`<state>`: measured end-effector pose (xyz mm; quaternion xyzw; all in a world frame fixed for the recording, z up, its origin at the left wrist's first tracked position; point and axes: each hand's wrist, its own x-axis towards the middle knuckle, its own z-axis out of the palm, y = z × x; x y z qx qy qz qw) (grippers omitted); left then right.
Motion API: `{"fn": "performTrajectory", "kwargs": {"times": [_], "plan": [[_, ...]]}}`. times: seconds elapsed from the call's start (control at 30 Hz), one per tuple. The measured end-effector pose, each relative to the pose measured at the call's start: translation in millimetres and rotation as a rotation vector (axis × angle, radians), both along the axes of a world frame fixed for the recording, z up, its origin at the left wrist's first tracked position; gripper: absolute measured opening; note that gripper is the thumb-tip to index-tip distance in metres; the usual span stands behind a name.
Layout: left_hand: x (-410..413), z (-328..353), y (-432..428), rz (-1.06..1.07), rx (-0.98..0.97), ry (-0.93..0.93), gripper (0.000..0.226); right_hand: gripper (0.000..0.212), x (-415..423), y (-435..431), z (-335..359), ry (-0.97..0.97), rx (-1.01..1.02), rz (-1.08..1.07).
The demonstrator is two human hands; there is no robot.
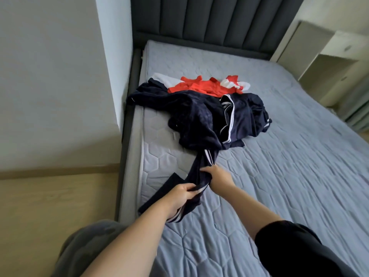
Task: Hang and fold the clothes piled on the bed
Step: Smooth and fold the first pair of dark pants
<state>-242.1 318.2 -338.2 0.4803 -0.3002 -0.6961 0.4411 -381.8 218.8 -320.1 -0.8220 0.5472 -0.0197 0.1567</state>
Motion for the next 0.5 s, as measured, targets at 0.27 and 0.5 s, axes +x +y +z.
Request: {"fn": "performTrajectory", "kwargs": {"times": [0.27,0.5], "plan": [[31.1,-4.4,-5.6,0.453,0.155,-0.267,0.010,0.022,30.9,30.8,21.2,-0.298,0.509,-0.106],[27.4,10.5,4.1,0.228,0.321,0.173,0.029,0.017,2.8,30.2,23.5,-0.437,0.331,-0.185]]}}
